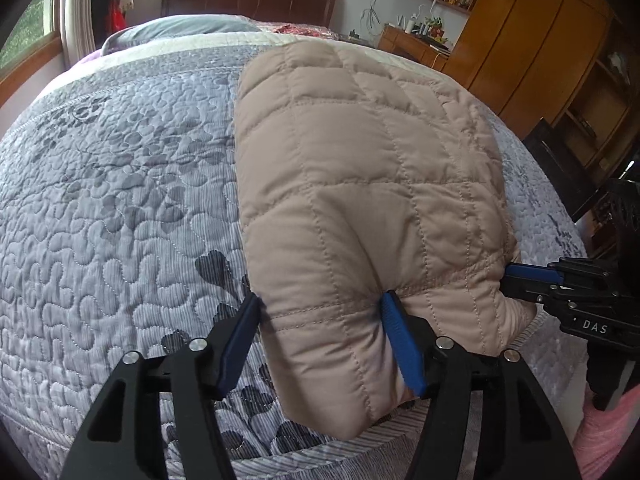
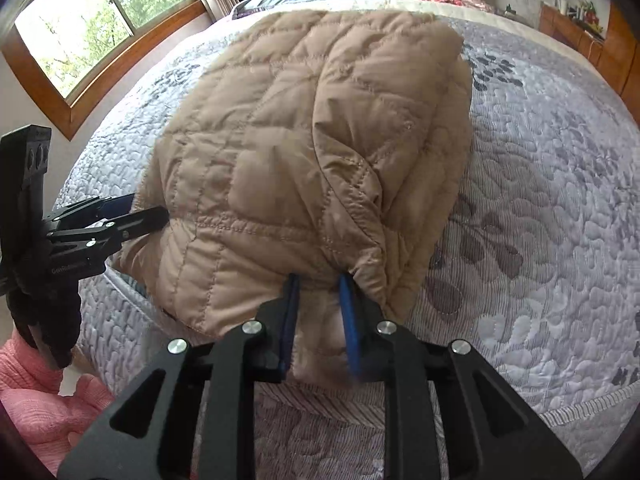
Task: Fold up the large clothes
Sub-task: 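Open the right tool and move both tools to the bundle's end, then grasp the bundle end with the left tool while the right tool grasps it too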
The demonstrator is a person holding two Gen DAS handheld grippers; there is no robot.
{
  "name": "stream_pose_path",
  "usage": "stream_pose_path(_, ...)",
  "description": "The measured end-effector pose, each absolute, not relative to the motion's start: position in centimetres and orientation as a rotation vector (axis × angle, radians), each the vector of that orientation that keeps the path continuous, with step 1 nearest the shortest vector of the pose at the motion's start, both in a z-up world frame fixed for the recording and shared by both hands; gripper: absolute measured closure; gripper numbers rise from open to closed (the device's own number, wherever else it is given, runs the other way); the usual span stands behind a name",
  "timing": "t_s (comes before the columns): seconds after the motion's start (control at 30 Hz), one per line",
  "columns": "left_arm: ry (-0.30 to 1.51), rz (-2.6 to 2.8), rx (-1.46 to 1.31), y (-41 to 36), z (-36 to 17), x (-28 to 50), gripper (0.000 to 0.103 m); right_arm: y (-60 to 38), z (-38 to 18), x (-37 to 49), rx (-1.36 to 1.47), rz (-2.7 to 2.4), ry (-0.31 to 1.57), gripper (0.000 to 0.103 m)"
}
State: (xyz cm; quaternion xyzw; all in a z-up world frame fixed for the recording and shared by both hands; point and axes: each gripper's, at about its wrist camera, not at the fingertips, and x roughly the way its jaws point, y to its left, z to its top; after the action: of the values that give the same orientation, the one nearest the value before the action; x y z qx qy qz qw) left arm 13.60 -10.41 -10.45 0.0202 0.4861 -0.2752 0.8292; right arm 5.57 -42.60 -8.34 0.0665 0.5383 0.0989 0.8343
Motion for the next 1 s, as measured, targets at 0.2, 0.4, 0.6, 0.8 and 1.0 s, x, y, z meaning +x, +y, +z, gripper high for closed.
stream_pose_path(0.2,0.944,-0.549,0.016,-9.8,-6.7,15.1,0.041,-42.8,-4.5,6.4,0.127,0.218,1.049,0.077)
stream_pose_path(0.4,0.976,-0.59,-0.042,-12.1,-4.5,19.9,0.069,-43.7,-2.9,12.0,0.118,0.144,1.027,0.077)
stream_pose_path(0.6,1.078,-0.624,0.024,-16.3,-6.6,24.0,0.081,-45.3,-4.1,16.8,0.139,0.077,1.08,0.077)
stream_pose_path(0.8,1.127,-0.613,0.092,-17.7,-10.2,25.4,0.084,-46.5,-8.3,18.6,0.15,0.033,1.15,0.077)
stream_pose_path(1.0,1.119,-0.604,0.124,-18.3,-12.1,26.3,0.085,-48.0,-11.9,19.3,0.254,0.066,1.153,0.079)
